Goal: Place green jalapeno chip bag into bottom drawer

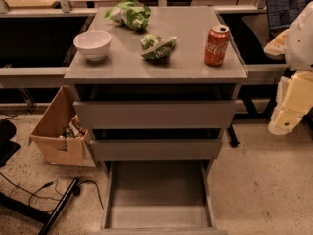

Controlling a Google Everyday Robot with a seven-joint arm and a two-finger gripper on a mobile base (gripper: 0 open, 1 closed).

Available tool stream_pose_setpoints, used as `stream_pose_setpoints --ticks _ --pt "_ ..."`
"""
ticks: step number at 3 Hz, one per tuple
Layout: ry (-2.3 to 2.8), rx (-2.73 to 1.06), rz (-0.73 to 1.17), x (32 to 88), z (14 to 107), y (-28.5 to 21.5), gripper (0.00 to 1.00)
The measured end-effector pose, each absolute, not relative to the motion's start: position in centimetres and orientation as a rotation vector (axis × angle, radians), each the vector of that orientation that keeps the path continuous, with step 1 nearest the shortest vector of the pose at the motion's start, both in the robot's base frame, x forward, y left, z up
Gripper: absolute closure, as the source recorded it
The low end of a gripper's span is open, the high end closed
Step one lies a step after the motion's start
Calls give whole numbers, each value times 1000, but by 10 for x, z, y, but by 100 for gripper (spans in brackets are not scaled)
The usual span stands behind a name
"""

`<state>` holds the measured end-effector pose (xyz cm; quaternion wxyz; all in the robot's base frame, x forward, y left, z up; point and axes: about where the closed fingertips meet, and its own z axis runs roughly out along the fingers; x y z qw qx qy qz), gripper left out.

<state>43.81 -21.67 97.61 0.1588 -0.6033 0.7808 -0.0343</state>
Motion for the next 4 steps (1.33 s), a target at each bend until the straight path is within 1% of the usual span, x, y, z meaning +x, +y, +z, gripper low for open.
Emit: stream_pose_setpoints --ticks 1,2,3,4 --pt "2215 -1719 -97 443 977 -214 0" --pt "2111 -1727 -42 492 978 -183 0" --pt "2022 -1740 -3 553 983 -142 0" --pt "1953 -1735 -2 603 991 -101 0"
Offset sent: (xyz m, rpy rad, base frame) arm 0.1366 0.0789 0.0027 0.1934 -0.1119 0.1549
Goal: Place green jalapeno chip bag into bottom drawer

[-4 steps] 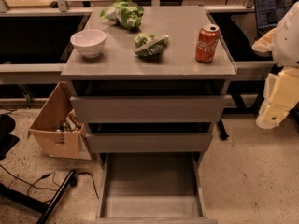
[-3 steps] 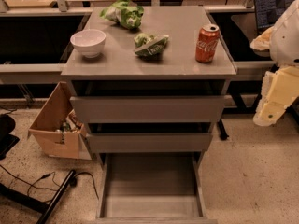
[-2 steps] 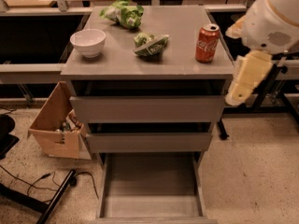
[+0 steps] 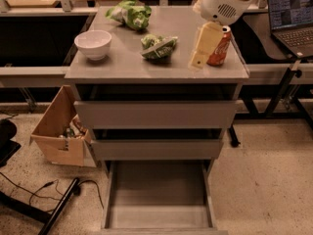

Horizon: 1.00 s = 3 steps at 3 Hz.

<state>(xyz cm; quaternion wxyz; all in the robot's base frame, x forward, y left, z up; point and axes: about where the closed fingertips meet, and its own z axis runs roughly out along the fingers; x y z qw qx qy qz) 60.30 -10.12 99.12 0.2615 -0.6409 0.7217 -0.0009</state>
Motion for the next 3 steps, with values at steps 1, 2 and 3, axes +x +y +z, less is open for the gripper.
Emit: stream_pose_setpoints --ticks 1,2,3 --pt "1900 -1725 -11 659 981 -70 0" --pt "1877 -1682 -21 718 954 -50 0" --pt "1896 -1634 -46 767 922 -38 0"
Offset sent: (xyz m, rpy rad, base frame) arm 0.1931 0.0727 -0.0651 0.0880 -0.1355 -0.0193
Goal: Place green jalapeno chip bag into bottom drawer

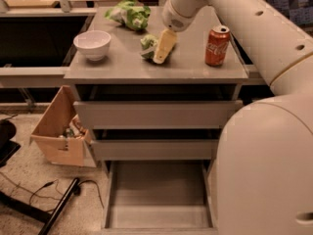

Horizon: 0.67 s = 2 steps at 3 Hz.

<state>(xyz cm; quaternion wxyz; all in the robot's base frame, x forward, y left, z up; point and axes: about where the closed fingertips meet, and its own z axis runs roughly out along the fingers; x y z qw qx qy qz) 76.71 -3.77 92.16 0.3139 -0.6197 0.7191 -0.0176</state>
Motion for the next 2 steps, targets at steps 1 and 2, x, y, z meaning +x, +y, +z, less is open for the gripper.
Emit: stream_pose_setpoints --ticks 1,2 --pt "1925 -1546 13 800 888 -34 0" --pt "1951 -1489 91 818 855 -30 26"
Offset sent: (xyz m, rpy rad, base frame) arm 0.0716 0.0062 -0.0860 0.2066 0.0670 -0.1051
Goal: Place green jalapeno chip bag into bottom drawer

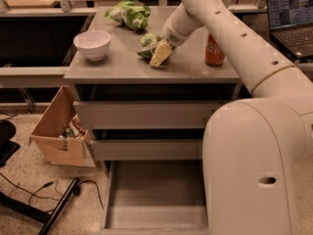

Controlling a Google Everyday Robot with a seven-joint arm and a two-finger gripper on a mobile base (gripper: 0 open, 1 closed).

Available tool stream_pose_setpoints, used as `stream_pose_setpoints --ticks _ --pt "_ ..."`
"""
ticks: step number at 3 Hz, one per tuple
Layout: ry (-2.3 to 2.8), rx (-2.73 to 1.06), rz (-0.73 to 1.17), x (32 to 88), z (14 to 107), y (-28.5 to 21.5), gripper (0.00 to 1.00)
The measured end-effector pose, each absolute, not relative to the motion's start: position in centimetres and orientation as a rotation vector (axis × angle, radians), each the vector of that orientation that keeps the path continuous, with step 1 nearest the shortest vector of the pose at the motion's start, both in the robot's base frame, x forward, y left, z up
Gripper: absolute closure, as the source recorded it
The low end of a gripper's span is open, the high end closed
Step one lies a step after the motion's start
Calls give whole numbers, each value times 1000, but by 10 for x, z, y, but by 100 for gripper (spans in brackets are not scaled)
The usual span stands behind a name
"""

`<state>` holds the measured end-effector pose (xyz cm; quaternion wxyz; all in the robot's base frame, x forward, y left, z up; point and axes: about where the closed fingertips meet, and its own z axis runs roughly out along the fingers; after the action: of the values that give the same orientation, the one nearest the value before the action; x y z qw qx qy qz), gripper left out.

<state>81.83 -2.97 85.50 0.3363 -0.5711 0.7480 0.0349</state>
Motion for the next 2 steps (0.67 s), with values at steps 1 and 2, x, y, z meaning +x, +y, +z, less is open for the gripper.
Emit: stream_pose_setpoints --ticks 1,2 --pt "1951 -1489 91 818 855 -30 50" --pt "1951 -1491 91 818 854 -29 81"
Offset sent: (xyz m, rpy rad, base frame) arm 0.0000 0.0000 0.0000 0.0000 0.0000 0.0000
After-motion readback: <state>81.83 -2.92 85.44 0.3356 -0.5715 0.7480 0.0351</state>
